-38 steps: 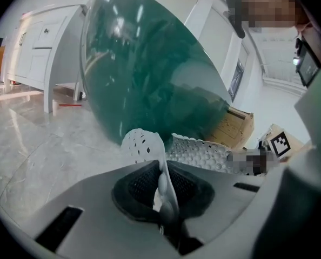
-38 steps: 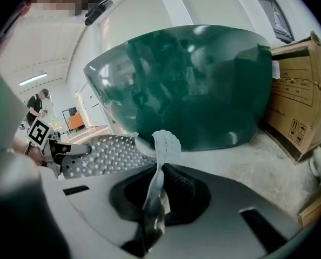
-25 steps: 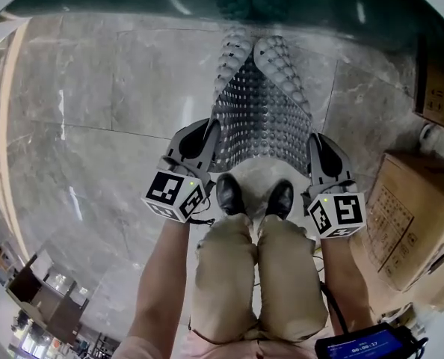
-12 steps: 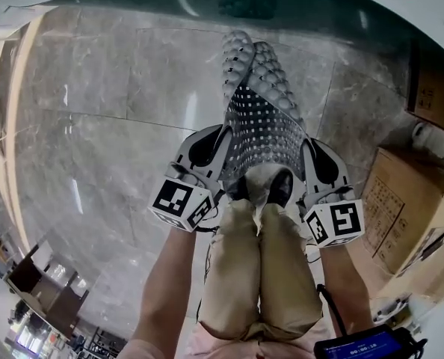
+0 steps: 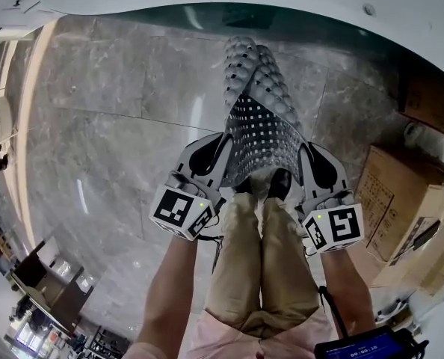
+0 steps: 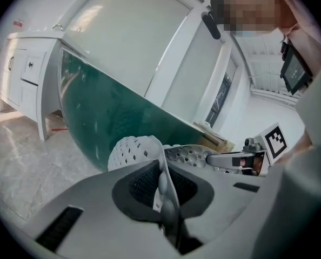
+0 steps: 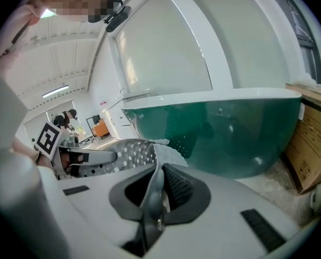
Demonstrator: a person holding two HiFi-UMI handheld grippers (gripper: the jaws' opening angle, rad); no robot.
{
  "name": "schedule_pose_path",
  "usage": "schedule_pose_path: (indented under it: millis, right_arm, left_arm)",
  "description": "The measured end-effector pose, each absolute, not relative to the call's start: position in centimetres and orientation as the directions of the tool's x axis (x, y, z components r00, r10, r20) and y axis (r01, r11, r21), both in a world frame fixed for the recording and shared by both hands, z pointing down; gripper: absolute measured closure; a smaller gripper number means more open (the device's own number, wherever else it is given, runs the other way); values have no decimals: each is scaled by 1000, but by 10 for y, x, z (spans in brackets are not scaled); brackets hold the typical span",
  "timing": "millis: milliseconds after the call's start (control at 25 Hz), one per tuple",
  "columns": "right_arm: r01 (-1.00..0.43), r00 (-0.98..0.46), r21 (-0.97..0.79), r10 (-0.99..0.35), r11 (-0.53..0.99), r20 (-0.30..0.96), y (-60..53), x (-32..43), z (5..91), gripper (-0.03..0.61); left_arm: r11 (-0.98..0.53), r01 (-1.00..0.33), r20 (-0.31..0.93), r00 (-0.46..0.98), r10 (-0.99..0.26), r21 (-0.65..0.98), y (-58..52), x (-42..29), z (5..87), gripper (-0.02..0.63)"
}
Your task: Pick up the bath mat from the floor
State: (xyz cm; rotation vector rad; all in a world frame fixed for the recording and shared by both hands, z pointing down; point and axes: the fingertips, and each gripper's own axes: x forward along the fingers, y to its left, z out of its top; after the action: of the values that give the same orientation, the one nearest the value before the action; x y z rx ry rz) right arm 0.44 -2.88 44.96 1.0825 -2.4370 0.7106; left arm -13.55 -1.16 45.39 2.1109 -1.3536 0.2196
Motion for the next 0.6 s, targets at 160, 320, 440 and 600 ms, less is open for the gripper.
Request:
schedule_pose_path:
  millis: [160,320,440,600]
  right_arm:
    - [-754,-643,-296,-565,587,518,-29,5,416,549]
    - [-751,-649,-304,-566,586,509,-26,5,385,549]
    - [-749,-651,-308,-564,587,508,-21,10,365,549]
    - [-752,-650,-316,-571,578,502,-15,13,337,549]
  left_arm:
    - [-287,-870,453,460,-763,401,-7,-131,421,578]
    - [-295,-871,458,464,-759,394,-4,-127,393,578]
    - [-298,-870,455,466,-759,393,-3,-122,373,578]
    - [-306,-869,449,469,-761,389,1,-119,343,578]
